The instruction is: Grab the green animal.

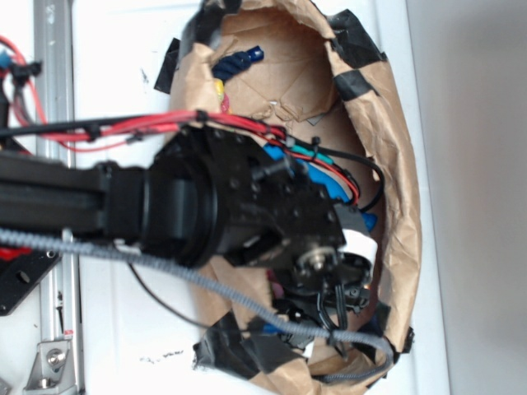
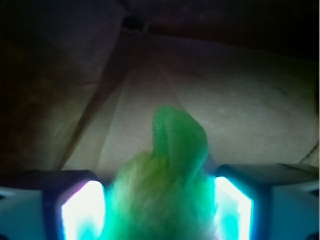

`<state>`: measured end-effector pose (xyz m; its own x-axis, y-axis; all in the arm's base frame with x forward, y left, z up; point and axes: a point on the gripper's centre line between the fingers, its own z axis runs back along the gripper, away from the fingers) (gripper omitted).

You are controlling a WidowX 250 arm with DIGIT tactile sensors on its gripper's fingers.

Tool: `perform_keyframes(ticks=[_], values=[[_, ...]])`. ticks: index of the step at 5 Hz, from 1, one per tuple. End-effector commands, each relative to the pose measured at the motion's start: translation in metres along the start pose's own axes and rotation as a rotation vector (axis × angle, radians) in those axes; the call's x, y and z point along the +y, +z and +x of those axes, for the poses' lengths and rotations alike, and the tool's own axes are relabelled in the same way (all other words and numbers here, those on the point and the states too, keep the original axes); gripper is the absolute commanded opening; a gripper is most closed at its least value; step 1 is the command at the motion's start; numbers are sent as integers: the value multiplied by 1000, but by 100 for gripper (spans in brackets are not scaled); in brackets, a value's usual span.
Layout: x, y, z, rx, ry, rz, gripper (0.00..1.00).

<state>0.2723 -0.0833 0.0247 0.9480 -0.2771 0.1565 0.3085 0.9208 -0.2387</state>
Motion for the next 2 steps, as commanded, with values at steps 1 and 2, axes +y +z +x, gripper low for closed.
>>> perform_keyframes(ticks=[1,2], values=[[66,49,1,-40,178,150,0],[95,102,4,-103,259,197,0]])
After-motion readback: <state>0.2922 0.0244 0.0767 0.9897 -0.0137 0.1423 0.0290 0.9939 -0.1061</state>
